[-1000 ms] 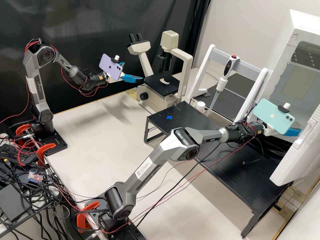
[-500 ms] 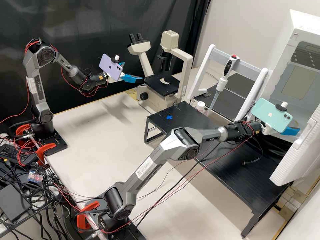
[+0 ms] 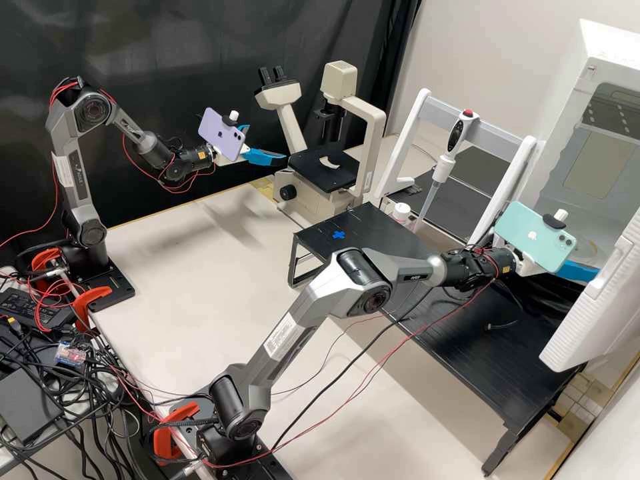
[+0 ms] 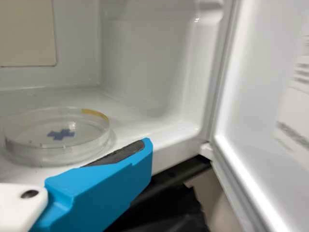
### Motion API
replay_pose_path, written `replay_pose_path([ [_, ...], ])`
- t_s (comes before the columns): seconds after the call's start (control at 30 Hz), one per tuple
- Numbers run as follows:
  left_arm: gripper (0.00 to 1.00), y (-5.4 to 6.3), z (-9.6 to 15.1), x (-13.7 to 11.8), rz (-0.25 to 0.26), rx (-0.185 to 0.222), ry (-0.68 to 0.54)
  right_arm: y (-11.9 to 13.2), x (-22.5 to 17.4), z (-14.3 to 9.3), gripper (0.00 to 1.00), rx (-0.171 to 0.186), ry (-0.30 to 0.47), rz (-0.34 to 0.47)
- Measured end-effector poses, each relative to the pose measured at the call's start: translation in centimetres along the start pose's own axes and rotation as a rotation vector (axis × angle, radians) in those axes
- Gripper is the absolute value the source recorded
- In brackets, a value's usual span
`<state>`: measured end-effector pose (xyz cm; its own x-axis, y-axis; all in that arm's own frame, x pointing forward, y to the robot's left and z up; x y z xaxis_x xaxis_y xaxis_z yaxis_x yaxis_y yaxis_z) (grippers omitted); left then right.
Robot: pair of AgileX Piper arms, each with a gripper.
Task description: Move the petri dish to the incubator
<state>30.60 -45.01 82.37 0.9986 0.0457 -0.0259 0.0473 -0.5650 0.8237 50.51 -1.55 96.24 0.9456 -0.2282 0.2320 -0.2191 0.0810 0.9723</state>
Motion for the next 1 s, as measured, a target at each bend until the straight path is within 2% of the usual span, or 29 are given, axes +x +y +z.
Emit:
replay_pose_path([
  [0.27,1.00,0.0,0.0,0.0,0.000,0.000,0.000,1.0,-6.0,0.8,1.00,0.013,0.033,0.053],
  [0.5,1.00,0.0,0.0,0.0,0.000,0.000,0.000,1.5,-12.6,0.5,1.00,0.033,0.146,0.112],
  [0.73,1.00,0.0,0.0,0.0,0.000,0.000,0.000,1.1,-20.7,0.5,1.00,0.098,0.288,0.124],
  [0.9,1.00,0.0,0.0,0.0,0.000,0.000,0.000,0.6,-25.6,0.3,1.00,0.122,0.365,0.135],
  [1.0,1.00,0.0,0.0,0.0,0.000,0.000,0.000,-0.2,-28.4,-0.1,1.00,0.149,0.405,0.134],
])
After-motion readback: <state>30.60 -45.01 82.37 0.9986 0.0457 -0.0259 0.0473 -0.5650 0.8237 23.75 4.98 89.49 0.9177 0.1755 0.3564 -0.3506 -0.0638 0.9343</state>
